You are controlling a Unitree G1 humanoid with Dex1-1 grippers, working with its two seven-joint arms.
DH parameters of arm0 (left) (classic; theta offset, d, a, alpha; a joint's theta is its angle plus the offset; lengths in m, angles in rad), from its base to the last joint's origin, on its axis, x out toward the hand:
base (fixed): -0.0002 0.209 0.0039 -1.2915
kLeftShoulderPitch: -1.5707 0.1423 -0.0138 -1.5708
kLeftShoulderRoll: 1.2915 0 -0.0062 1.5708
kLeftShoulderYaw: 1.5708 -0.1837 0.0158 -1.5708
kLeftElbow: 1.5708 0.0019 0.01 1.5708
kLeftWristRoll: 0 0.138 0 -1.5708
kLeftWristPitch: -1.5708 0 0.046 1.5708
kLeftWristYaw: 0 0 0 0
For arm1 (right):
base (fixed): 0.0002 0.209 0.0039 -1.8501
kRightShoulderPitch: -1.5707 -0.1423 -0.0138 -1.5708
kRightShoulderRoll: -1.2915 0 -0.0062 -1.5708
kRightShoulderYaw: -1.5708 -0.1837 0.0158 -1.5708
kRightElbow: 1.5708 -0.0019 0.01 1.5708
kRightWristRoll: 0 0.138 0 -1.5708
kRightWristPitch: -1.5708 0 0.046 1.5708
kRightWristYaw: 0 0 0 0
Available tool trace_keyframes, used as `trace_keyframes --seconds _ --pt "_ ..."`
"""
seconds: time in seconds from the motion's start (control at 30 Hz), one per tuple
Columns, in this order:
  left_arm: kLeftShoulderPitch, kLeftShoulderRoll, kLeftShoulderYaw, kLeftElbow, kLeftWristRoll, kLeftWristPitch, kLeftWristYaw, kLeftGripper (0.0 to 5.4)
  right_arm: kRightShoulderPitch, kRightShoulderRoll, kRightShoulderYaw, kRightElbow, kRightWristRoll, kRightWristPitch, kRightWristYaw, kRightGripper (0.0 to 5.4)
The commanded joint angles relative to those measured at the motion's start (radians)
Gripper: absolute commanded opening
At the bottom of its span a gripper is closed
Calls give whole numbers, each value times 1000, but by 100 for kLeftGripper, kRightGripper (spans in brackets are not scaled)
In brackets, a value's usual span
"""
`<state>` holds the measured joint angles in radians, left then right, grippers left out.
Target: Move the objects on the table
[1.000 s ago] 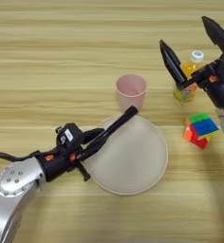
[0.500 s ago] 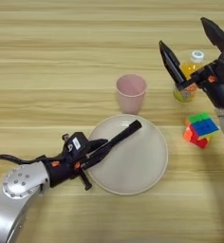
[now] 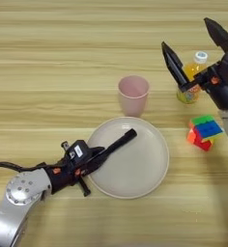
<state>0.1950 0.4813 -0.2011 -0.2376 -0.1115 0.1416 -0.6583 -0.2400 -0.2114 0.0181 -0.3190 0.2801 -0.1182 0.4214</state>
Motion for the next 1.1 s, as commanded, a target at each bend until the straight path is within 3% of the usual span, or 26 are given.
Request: trace_keyframes --seconds 0.03,0.33,0.7,0.83,1.0,1.1 --pt "-14 -3 0 17 16 -11 9 138 -14 4 0 1 -2 -6 -1 540" --pt "-14 -6 9 10 10 -22 14 224 -13 6 2 8 -10 -11 -1 540" --pt "-33 -32 58 1 -21 -42 39 325 -15 12 3 15 -16 -17 0 540" --pt "-45 -56 104 -10 -73 -54 44 361 -14 15 3 15 -18 -18 0 540" --pt "-63 -91 179 -54 -188 -84 37 405 -14 16 3 16 -20 -20 1 540" --pt "-72 -106 205 -74 -220 -104 44 433 -14 16 2 18 -19 -21 2 540"
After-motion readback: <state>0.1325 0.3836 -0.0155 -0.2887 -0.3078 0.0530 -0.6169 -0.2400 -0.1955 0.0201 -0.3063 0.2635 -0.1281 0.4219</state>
